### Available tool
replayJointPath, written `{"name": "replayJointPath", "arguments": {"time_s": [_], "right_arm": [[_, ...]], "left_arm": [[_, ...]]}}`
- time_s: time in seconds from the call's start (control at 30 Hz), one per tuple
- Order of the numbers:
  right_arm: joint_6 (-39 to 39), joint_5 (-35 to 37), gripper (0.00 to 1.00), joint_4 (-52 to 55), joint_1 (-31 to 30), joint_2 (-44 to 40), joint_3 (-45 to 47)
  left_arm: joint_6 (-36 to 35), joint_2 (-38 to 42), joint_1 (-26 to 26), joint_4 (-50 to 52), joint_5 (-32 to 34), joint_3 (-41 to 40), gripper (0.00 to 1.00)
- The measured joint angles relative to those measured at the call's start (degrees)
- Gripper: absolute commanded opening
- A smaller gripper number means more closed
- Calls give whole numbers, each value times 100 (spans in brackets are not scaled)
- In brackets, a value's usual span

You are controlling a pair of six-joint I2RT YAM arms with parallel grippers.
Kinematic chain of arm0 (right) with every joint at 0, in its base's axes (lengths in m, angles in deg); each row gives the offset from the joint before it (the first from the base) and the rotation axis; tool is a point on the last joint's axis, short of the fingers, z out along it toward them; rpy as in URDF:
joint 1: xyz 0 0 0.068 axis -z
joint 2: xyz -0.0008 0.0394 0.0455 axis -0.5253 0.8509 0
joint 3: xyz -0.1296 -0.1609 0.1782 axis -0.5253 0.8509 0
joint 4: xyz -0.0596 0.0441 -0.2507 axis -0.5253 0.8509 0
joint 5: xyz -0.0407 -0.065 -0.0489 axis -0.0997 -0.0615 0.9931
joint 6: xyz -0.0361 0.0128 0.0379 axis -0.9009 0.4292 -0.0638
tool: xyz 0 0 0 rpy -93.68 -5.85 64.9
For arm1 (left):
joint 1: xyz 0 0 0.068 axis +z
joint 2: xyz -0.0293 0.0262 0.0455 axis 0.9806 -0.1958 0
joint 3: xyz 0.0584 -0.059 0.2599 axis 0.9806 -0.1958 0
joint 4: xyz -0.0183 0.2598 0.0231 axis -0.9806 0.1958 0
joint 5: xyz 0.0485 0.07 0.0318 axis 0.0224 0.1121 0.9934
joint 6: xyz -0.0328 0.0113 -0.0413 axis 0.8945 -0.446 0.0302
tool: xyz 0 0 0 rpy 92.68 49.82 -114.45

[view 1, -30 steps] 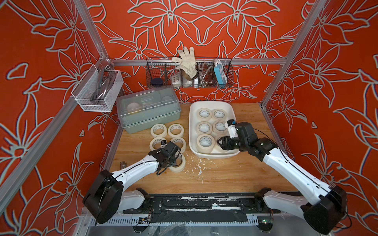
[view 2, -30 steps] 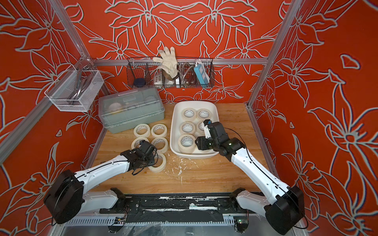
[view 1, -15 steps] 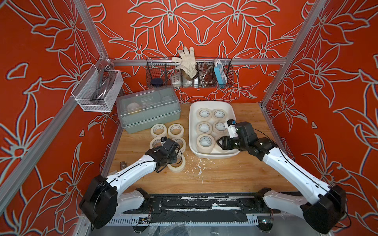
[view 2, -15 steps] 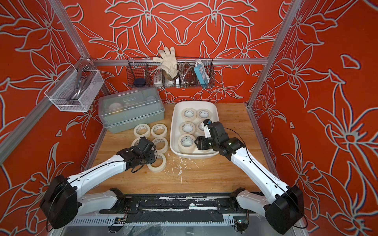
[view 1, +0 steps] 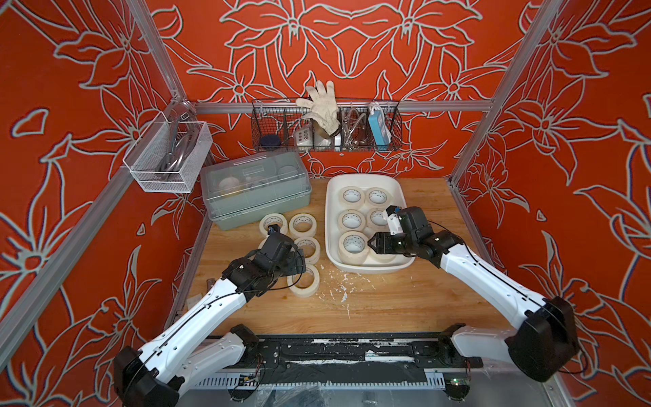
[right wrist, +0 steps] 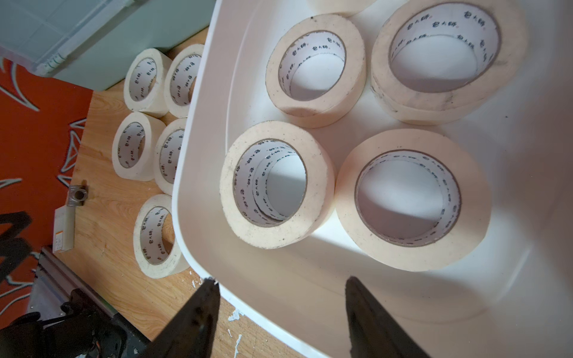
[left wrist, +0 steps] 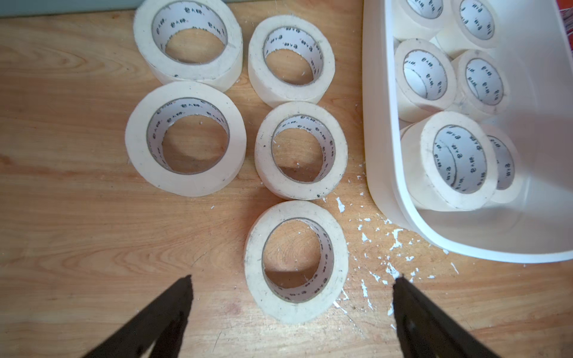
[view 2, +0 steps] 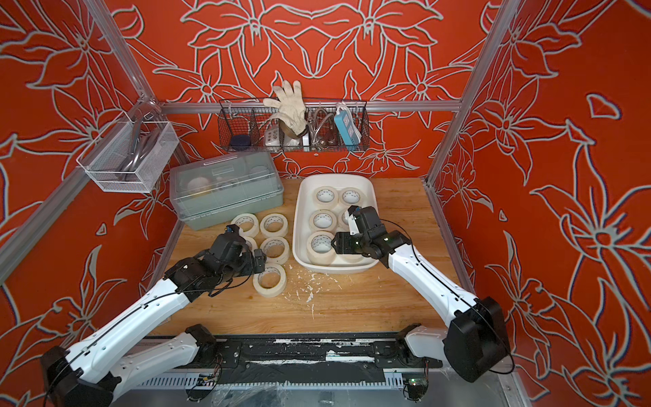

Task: Take out the art tape in the storage box
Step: Pick up the art tape from the storage box.

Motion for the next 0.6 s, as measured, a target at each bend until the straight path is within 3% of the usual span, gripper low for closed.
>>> {"name": "replayJointPath", "arguments": {"time_s": [0.47, 0.6], "right_arm": [[-304, 247, 29, 162, 22, -70, 0], [-555, 400, 17, 295, 20, -334, -7]], "left_arm": [[79, -315, -4, 52, -9, 39, 99], [79, -350, -7, 144, -9, 151, 98]]}}
